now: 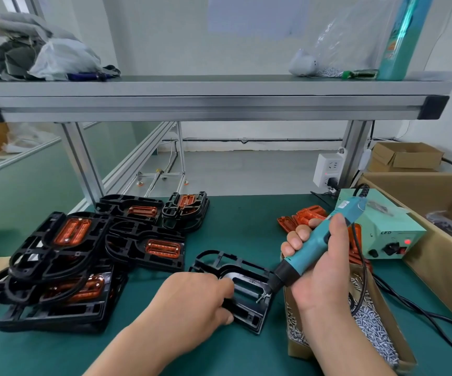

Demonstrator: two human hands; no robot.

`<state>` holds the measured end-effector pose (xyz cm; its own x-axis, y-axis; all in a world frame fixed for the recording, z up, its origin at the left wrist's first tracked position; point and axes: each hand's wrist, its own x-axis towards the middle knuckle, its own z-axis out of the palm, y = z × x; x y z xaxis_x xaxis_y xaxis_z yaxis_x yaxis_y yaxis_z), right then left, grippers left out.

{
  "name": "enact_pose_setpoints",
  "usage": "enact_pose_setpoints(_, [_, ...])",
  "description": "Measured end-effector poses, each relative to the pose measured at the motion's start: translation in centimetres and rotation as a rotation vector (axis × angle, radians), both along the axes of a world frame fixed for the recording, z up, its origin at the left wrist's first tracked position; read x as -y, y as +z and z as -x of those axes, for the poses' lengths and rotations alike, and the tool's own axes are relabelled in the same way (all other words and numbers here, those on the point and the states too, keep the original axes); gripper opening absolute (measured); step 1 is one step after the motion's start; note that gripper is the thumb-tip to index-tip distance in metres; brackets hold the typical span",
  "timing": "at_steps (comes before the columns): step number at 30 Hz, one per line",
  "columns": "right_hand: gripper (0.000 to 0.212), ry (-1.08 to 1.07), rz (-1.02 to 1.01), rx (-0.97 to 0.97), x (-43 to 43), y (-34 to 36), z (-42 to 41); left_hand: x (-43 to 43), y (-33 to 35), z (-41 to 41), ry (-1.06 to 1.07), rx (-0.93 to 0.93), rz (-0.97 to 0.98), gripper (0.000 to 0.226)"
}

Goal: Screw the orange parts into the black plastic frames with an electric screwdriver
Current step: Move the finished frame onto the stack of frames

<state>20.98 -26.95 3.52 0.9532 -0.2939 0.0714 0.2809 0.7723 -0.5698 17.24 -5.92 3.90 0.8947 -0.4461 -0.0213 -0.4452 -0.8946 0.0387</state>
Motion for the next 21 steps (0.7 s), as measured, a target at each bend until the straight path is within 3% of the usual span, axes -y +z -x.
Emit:
enact_pose_setpoints(15, [0.035,-0.104,0.06,-0.069,1.1,1.0,0.5,0.4,1.8,2.9,-0.056,-0.174,-0.052,0.045])
enact_pose_setpoints(21, [0.036,-0.139,0.045,-0.07,2.0,0.9,0.0,0.1,2.5,2.9,-0.02,-0.143,0.11,0.048])
